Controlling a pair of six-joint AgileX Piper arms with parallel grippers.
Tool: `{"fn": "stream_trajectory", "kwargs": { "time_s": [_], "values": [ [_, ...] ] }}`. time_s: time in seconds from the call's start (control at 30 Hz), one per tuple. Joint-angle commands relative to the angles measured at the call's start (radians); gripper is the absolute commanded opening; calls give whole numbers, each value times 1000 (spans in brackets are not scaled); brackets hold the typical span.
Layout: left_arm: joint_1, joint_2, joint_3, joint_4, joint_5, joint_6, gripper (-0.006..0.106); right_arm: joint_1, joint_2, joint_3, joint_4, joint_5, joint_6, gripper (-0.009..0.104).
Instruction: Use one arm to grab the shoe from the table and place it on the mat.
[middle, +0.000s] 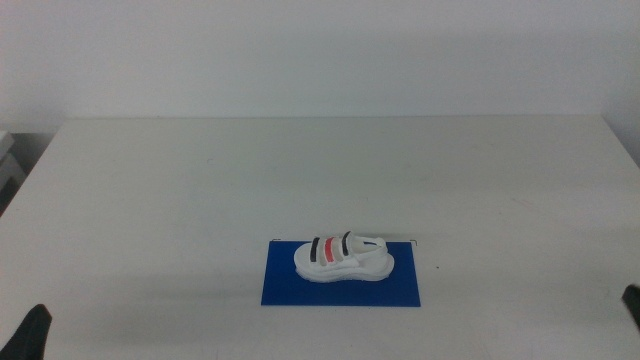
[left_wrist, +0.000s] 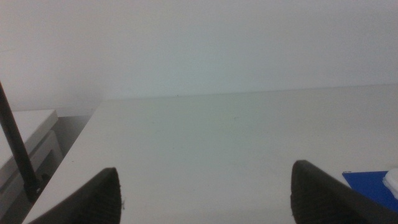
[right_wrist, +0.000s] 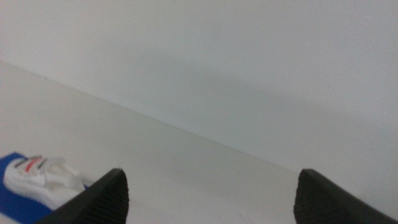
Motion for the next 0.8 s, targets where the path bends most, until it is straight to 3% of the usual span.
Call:
{"fn": "stream_trajectory", "kwargs": {
  "time_s": [0.0,0.17,0.77],
  "values": [
    [-4,-13,7,-10,-81,-5,94,-8,9,24,-28,-125,-5,92],
    [-4,-13,7,-10,-81,-5,94,-8,9,142,-27,-158,-5,92],
    [-4,-13,7,-10,-81,-5,94,-8,-189,145,-28,-115,-5,92]
  ]
}}
